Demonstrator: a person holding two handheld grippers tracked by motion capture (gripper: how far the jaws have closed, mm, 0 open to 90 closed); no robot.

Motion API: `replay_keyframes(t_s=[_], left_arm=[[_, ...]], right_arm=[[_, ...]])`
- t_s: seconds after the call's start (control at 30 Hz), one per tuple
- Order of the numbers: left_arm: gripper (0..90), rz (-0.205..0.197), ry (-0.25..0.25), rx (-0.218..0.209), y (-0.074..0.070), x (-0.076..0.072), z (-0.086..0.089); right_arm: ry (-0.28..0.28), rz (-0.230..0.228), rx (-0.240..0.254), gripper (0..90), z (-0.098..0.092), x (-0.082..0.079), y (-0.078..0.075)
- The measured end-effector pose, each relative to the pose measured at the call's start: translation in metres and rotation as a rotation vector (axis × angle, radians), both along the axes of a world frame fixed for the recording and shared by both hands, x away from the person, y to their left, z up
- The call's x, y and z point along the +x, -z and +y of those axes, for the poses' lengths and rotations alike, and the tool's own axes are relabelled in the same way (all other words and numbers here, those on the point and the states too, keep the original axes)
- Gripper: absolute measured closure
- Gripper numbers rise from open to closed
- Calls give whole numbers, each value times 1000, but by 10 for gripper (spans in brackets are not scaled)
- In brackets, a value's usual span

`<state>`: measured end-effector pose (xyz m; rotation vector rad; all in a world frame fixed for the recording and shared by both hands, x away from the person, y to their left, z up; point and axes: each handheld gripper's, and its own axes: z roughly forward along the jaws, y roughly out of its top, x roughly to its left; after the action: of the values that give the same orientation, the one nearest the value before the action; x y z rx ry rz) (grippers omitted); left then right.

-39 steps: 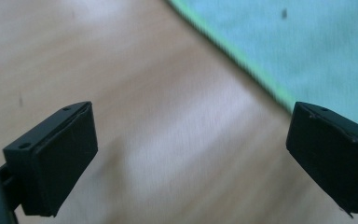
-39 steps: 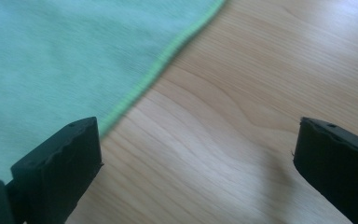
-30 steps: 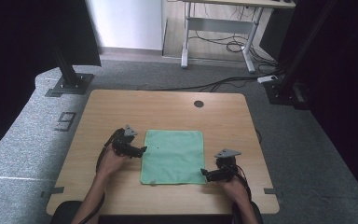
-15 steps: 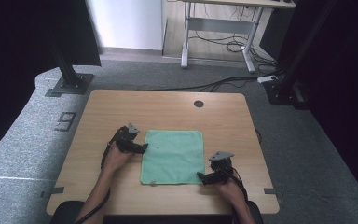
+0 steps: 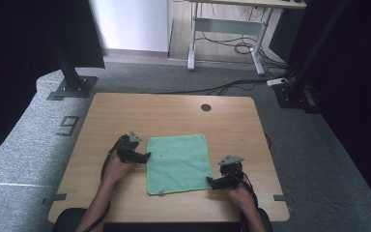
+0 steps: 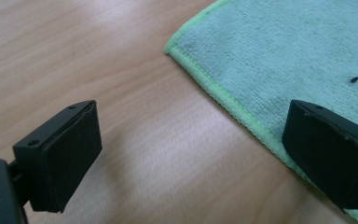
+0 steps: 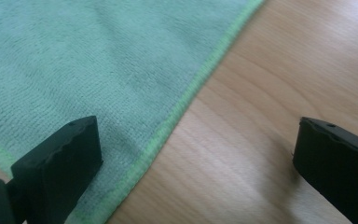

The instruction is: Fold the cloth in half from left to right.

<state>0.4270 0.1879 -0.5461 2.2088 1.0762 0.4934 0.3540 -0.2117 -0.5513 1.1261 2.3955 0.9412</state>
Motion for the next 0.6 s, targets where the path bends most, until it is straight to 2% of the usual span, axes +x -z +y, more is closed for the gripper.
replay_keyframes(t_s=[0.13,0.6], left_arm=[[41,14,-2,-25,1,-8,3],[46,28,4,-23,1,-31,0]], right_arm=[[17,-4,-4,19,-5,5,0],[64,-2,2,21,-19,24,0]])
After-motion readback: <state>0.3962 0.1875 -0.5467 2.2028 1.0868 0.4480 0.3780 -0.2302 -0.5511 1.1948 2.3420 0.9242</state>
